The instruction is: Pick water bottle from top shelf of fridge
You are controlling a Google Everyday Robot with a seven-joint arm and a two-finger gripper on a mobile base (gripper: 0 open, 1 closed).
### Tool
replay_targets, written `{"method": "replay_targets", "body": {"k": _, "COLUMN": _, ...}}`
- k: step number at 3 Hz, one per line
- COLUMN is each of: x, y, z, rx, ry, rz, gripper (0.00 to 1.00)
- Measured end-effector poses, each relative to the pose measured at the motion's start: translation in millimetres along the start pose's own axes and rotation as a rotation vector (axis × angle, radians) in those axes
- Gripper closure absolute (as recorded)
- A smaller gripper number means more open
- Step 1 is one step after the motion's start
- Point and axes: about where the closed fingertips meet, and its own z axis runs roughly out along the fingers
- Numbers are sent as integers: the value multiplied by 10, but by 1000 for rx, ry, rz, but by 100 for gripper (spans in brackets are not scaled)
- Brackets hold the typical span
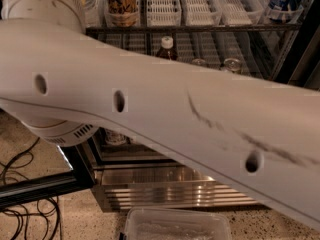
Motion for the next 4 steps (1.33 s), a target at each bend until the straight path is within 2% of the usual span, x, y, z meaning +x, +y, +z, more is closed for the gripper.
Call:
{"method": "replay_targets", "body": {"k": 1, "x": 93, "y": 48, "z": 28, "rx": -1, "ry": 26, "rz": 4, "gripper": 39}}
{"method": "replay_targets", "body": {"k": 3, "x": 271, "y": 12, "z": 91, "rx": 23, "ry": 61, "rz": -15, "gripper": 36}}
{"method": "replay_targets", "body": {"k": 4, "x": 331, "y": -63, "z": 144, "rx": 61, "ry": 55, "rz": -6, "gripper": 35}}
